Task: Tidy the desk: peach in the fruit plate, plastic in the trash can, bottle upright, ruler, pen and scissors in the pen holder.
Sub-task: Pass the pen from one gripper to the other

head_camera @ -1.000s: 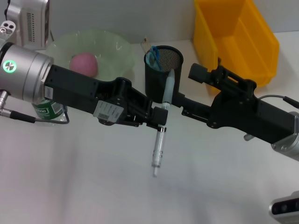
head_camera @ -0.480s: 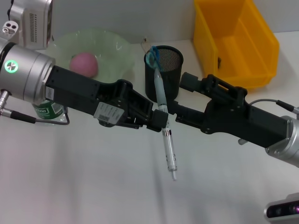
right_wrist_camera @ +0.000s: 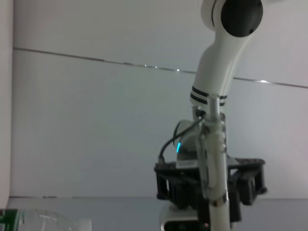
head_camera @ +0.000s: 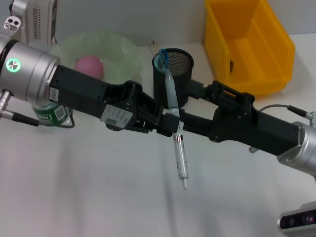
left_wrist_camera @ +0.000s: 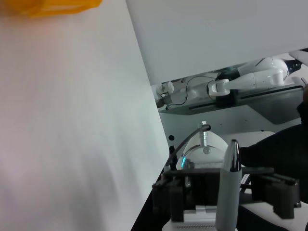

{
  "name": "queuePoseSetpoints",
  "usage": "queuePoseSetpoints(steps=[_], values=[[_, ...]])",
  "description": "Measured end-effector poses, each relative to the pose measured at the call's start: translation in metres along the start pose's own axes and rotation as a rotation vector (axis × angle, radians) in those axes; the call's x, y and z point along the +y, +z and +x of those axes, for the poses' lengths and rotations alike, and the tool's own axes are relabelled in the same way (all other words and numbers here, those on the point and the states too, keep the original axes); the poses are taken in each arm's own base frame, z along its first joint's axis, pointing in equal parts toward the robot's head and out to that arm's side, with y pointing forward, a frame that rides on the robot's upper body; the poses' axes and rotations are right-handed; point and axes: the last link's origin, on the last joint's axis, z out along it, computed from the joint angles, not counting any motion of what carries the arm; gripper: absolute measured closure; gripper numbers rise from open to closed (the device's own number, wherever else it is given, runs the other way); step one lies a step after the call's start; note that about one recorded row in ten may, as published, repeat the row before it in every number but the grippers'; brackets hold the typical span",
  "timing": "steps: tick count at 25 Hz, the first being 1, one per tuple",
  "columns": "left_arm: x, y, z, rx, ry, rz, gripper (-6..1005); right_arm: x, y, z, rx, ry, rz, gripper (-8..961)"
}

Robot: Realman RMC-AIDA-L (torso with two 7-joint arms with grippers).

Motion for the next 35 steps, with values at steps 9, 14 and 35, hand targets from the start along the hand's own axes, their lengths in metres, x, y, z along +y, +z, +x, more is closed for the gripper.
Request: queuePoseSetpoints(steps=[9, 14, 35], values=[[0.0009, 0.0015, 0.0009, -0.004, 0.004, -0.001, 872, 0.0013, 0.0042, -0.0022, -0.023, 0.011, -0.003, 213], [0.0002, 0.0018, 0.0007, -0.005, 0.007, -0.003, 872, 0.0015, 0.0052, -0.0023, -0.026, 0.011, -0.003, 233], [0.0002, 0.0034, -0.0002, -0.011, 0.009, -0.006, 873, 0.0043, 0.0070, -0.0069, -0.052, 0.009, -0.015, 708]])
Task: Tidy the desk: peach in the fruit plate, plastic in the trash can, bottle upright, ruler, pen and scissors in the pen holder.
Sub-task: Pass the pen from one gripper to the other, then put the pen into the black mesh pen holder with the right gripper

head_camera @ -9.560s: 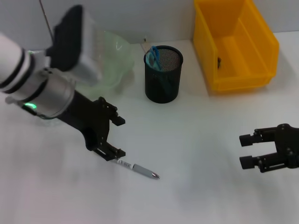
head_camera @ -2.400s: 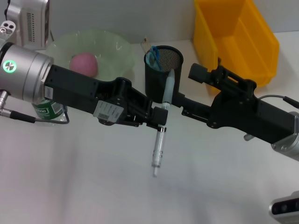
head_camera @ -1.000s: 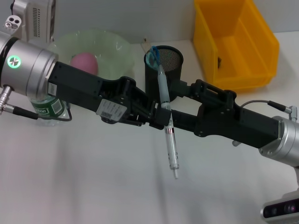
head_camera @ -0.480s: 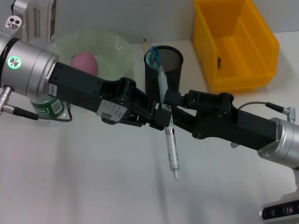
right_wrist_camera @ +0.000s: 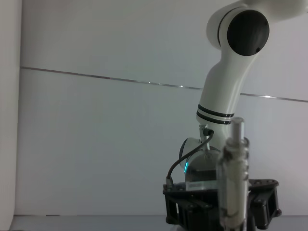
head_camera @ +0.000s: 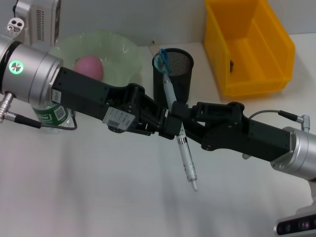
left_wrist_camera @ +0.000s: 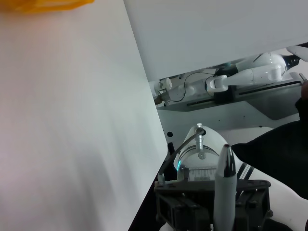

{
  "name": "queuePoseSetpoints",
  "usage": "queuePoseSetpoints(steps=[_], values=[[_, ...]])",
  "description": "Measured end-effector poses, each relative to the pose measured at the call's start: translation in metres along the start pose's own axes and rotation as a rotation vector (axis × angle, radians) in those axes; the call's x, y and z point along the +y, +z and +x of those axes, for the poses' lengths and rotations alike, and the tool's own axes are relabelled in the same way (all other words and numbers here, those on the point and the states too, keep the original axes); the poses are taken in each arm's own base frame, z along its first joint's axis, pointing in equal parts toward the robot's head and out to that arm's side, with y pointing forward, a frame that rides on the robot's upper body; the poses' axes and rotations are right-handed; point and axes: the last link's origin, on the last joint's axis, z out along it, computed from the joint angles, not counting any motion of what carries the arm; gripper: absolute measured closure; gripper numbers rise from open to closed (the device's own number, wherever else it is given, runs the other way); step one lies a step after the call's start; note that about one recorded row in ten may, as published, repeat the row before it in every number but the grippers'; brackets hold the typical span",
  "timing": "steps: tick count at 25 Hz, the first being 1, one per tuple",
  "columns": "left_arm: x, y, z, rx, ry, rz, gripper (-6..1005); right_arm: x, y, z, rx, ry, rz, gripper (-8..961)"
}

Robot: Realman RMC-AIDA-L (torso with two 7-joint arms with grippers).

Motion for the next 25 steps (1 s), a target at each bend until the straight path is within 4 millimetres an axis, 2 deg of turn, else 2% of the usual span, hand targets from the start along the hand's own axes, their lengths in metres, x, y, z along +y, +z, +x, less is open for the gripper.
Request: queuePoseSetpoints(steps=[7, 13, 19, 24, 25], values=[[-0.001, -0.001, -0.001, 0.006, 0.006, -0.003, 873, -0.001, 0.000, -0.001, -0.006, -0.003, 0.006, 815], [-0.003, -0.004, -0.002, 0.020, 0.002, -0.004, 873, -0.001, -0.002, -0.001, 0.006, -0.002, 0.009, 807], [-0.005, -0.006, -0.003, 0.025, 0.013, -0.001, 921, 0.000, -0.005, -0.001, 0.027, 0.001, 0.008, 800], [-0.009, -0.008, -0.006, 0.037, 0.027, -0.001, 843, 0.000, -0.010, 0.001, 0.084, 0.035, 0.023, 793], [-0.009, -0.008, -0.006, 0.037, 0.027, -0.001, 797, 0.000, -0.010, 0.001, 0.084, 0.035, 0.023, 792]])
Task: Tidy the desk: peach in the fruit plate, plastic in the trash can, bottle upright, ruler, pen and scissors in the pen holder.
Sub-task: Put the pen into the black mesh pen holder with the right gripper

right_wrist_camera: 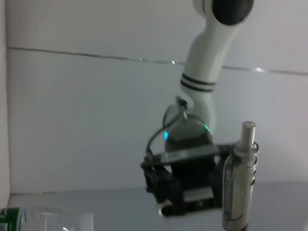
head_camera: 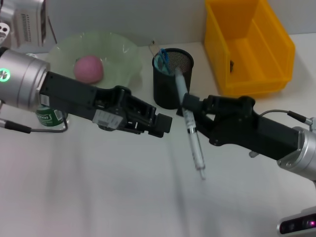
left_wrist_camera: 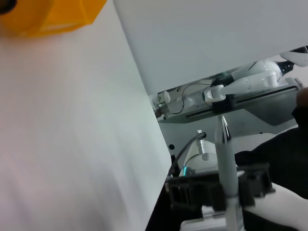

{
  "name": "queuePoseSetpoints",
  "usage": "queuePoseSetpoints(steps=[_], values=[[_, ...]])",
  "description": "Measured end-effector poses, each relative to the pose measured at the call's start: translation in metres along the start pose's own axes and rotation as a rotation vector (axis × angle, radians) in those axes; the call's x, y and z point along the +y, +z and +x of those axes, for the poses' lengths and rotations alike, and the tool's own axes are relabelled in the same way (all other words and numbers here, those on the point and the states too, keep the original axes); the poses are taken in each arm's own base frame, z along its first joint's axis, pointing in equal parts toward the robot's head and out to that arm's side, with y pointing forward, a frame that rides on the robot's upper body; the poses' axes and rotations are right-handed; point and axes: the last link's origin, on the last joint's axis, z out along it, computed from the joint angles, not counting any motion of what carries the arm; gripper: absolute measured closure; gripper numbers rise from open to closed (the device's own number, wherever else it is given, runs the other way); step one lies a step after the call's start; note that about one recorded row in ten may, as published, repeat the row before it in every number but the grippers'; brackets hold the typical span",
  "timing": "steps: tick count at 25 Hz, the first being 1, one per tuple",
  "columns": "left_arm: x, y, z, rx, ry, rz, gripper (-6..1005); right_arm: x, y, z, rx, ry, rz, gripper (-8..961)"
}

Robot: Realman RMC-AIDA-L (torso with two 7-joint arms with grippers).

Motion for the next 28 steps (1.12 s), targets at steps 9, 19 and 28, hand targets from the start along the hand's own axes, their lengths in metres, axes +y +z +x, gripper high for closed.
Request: queuePoseSetpoints(steps=[9, 19, 28], values=[[-0.011, -0.018, -0.007, 0.103, 0.223, -0.019, 584, -0.010, -0.011, 0.012, 0.122, 0.239, 0.092, 781], [-0.029, -0.036, -0.023, 0.295, 0.486, -0.025, 268, -0.018, -0.003, 0.066, 0.322, 0.791, 0.236, 768], [-0.062, 0.002, -0.040, 0.393, 0.795, 0.015, 194, -0.024, 0.014, 0.109, 0.383, 1.194, 0.192, 756]])
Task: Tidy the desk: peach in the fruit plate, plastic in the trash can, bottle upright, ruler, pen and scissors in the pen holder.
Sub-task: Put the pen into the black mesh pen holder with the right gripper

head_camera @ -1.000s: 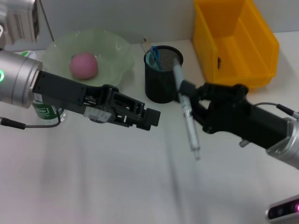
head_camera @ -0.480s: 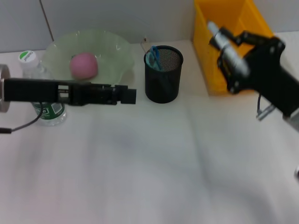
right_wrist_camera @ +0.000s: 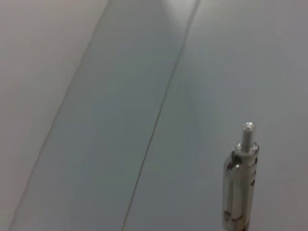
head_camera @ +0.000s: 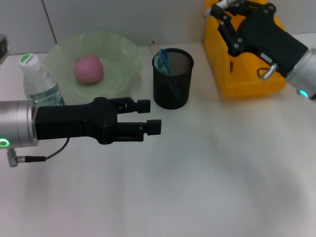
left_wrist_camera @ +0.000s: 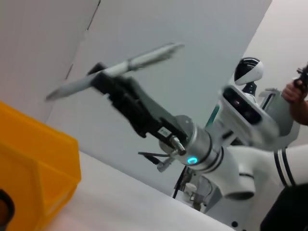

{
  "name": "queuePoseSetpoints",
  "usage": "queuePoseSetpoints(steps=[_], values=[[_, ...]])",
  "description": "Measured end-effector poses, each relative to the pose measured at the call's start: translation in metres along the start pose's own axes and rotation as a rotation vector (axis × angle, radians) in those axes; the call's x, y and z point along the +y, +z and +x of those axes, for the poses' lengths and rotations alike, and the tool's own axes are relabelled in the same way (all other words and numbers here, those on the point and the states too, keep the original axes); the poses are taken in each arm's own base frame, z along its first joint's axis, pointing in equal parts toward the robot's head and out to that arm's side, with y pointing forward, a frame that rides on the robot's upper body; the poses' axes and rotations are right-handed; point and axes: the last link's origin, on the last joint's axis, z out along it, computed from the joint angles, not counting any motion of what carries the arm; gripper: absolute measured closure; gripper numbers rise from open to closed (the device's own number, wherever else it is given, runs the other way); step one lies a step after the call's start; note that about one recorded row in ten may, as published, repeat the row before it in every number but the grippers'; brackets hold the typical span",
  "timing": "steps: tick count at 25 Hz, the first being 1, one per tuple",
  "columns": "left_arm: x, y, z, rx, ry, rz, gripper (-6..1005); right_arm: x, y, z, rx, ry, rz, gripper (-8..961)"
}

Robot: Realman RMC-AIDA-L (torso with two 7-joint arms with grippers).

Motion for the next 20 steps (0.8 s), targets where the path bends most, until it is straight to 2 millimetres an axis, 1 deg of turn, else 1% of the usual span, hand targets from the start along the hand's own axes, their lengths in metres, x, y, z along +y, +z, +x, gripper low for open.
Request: queuePoseSetpoints(steps=[1, 2, 4, 5, 6, 7, 9, 10, 11, 12, 14, 15, 16, 20], values=[[0.000, 0.001, 0.000, 0.002, 0.012, 0.001, 195, -0.007, 0.005, -0.001, 0.044, 0.098, -0.036, 755], [0.000, 0.001, -0.002, 0.005, 0.034, 0.002, 197, -0.007, 0.005, -0.001, 0.044, 0.098, -0.036, 754], [0.000, 0.002, -0.003, 0.008, 0.050, 0.001, 197, -0.014, 0.008, -0.006, 0.077, 0.168, -0.071, 751], [0.001, 0.003, -0.007, 0.020, 0.090, -0.002, 197, -0.017, 0.009, -0.009, 0.091, 0.198, -0.086, 750], [0.001, 0.004, -0.009, 0.028, 0.113, 0.000, 197, -0.025, 0.010, -0.016, 0.121, 0.263, -0.113, 749], [0.000, 0.004, -0.010, 0.031, 0.129, 0.003, 197, -0.025, 0.010, -0.016, 0.121, 0.263, -0.113, 747], [-0.001, 0.004, -0.013, 0.038, 0.163, 0.015, 197, -0.031, 0.011, -0.022, 0.160, 0.316, -0.134, 745], [-0.002, 0.005, -0.016, 0.038, 0.180, 0.026, 197, -0.034, 0.013, -0.026, 0.187, 0.343, -0.145, 743], [-0.003, 0.006, -0.020, 0.037, 0.199, 0.040, 197, -0.037, 0.016, -0.031, 0.250, 0.384, -0.166, 742], [-0.003, 0.006, -0.020, 0.037, 0.199, 0.040, 197, -0.037, 0.016, -0.031, 0.250, 0.384, -0.166, 741], [-0.005, 0.007, -0.025, 0.033, 0.243, 0.053, 197, -0.042, 0.018, -0.037, 0.344, 0.418, -0.183, 738], [-0.005, 0.008, -0.026, 0.032, 0.253, 0.055, 197, -0.042, 0.018, -0.037, 0.344, 0.418, -0.183, 737], [-0.005, 0.008, -0.026, 0.032, 0.253, 0.055, 197, -0.044, 0.019, -0.038, 0.405, 0.441, -0.183, 736], [-0.005, 0.008, -0.031, 0.040, 0.298, 0.065, 197, -0.047, 0.021, -0.037, 0.473, 0.476, -0.175, 731]])
